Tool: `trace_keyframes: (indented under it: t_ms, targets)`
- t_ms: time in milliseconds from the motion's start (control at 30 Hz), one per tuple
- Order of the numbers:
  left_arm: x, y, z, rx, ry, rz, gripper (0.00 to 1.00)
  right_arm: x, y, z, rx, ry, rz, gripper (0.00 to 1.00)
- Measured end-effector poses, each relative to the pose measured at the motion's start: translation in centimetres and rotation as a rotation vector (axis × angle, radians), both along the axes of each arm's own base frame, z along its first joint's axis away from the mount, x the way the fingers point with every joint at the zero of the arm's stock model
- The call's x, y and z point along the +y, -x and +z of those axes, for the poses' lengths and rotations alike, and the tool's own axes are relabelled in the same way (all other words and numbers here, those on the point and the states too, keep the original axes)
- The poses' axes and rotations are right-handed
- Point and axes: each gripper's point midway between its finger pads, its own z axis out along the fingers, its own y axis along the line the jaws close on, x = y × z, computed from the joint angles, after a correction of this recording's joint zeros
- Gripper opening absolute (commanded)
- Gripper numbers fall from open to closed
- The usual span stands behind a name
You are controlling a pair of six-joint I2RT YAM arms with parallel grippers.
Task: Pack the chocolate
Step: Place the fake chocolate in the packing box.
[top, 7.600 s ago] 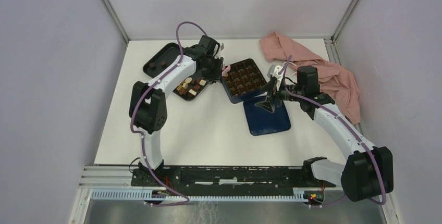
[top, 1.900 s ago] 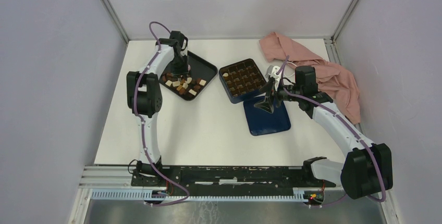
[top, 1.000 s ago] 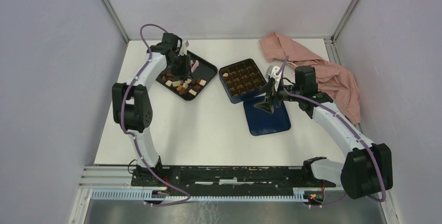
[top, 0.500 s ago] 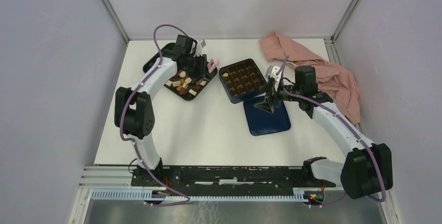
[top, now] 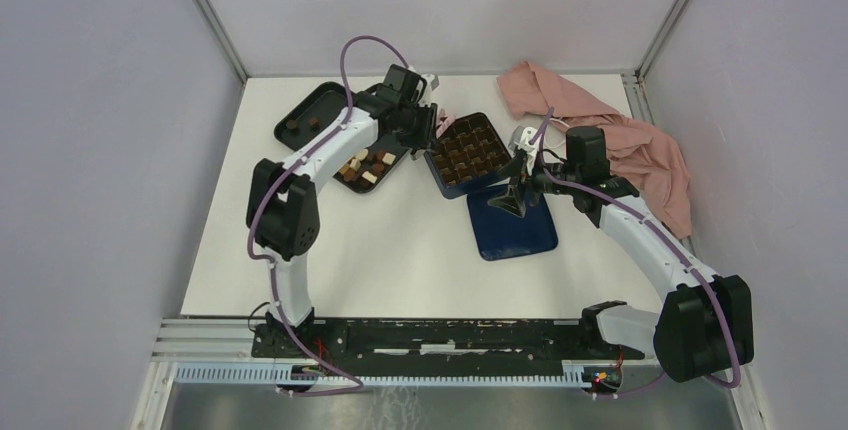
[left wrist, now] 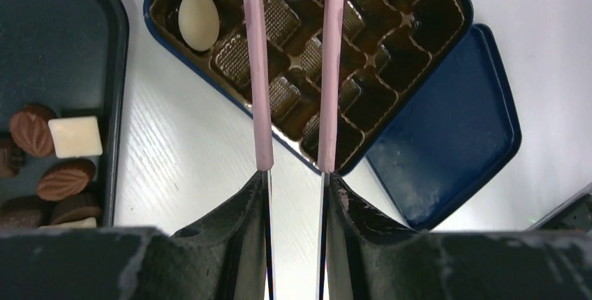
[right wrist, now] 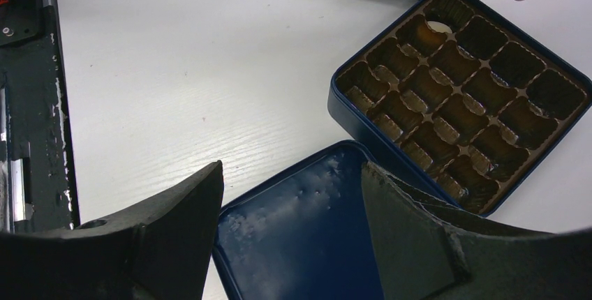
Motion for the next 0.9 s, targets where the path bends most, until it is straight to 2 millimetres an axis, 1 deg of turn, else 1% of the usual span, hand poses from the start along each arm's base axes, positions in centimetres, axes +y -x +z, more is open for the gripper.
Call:
trace_keyframes:
  t_ms: [133,300,400,667,900]
  targets:
    - [-0.8,-1.1,-1.1,-0.009,-0.042,0.011,0.03,0.0,0.0,0.0,0.000,0.000,0.000,0.78]
    - [-0.6,-1.2,-2.8,0.016,-0.112,0.028,0.05,0.0,0.0,0.0,0.000,0.000,0.000,0.78]
    - [-0.5,-1.3,-3.6,0.028,-0.143,0.036,0.10,0.0,0.0,0.0,0.000,0.000,0.000,0.78]
    - [-0.6,-1.7,-4.3,0.040,-0.169,0.041,0.16,0.0,0.0,0.0,0.001,0.000,0.000,0.78]
    - [-0.6,-2.1,-5.3,0.055,-0.190,0.047,0.26,0.0,0.0,0.0,0.002,0.001,0.000,0.78]
